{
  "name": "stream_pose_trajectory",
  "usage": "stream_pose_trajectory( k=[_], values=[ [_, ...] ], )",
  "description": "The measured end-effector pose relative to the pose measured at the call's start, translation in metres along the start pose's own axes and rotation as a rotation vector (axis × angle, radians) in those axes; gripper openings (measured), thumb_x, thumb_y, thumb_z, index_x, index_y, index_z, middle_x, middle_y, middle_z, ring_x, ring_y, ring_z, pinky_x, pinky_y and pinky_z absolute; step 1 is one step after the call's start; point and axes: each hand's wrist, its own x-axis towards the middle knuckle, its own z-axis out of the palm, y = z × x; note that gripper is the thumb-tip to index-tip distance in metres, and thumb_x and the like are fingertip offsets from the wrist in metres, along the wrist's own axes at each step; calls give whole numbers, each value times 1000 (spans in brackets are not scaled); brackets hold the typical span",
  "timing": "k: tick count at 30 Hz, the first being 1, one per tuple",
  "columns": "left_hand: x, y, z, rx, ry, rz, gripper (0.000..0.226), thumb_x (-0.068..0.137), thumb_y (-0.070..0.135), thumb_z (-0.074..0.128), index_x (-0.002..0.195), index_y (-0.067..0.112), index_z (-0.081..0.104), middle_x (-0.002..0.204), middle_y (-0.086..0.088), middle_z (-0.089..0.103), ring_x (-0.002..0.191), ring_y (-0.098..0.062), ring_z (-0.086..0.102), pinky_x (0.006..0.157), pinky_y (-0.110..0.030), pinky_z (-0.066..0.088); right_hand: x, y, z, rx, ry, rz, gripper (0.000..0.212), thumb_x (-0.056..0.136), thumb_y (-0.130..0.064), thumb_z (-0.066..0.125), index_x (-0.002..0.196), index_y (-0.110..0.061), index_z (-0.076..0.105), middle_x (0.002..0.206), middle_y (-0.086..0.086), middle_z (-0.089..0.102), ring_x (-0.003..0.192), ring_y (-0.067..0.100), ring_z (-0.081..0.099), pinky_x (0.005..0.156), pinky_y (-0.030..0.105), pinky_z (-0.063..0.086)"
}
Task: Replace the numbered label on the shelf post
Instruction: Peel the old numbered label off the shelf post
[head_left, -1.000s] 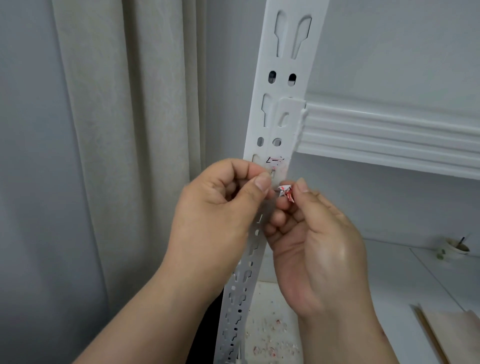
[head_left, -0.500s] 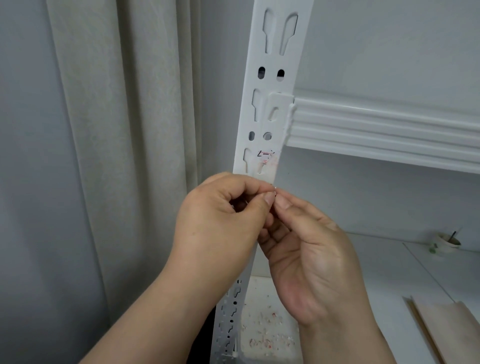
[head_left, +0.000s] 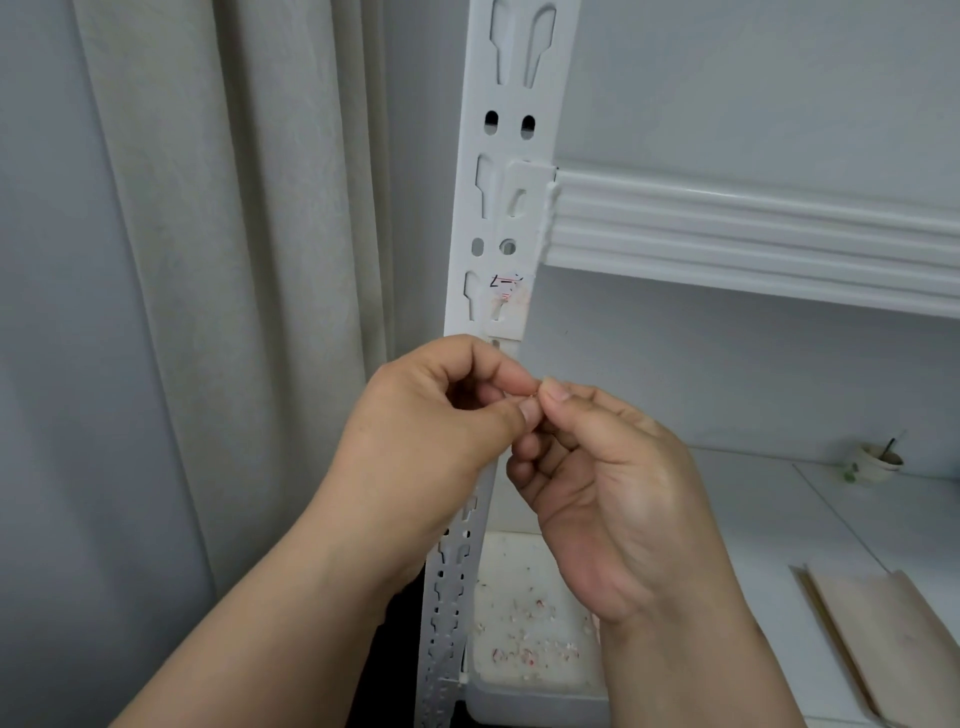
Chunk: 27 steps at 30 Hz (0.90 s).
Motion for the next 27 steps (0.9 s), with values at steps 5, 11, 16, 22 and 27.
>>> stream_pose_trajectory(
  k=[5, 11, 16, 22, 27],
  values=[
    [-6, -3, 6, -265, -17, -102, 8, 63, 13, 75, 65, 20, 72, 66, -5, 61, 56, -13, 60, 57, -24, 51, -1, -1, -4, 99, -19, 67, 14, 70, -15, 60, 71, -9, 73, 65, 5, 67, 52, 9, 50, 54, 23, 43],
    [-12, -8, 13, -409, 31, -202, 8, 60, 20, 73, 66, 15, 70, 70, -7, 68, 55, -11, 57, 56, -22, 50, -4, 4, -8, 122, 13, 45, 34, 82, -11, 59, 107, 11, 62, 72, 9, 64, 52, 8, 52, 52, 20, 46],
    [-14, -14, 15, -343, 116, -175, 7, 65, 21, 75, 69, 16, 73, 74, -8, 71, 64, -17, 60, 67, -31, 51, -8, 5, -12, 40, 26, -36, 21, 73, -16, 65, 87, -2, 70, 69, 8, 66, 57, 13, 54, 57, 24, 47],
    [-18, -14, 20, 73, 257, 91, 21, 78, 7, 77, 66, 24, 75, 74, 0, 72, 62, -2, 66, 57, -10, 50, -7, 8, -12, 80, 50, -23, 12, 71, -12, 67, 81, -6, 71, 88, 22, 65, 57, 11, 53, 60, 26, 46],
    [-21, -19, 21, 332, 250, 309, 28, 80, 5, 75, 73, 32, 73, 72, 9, 66, 73, 2, 64, 58, -2, 44, -5, 12, -12, 128, 91, -16, 10, 74, -10, 63, 80, -5, 68, 74, 14, 59, 56, 12, 50, 58, 25, 46]
  ],
)
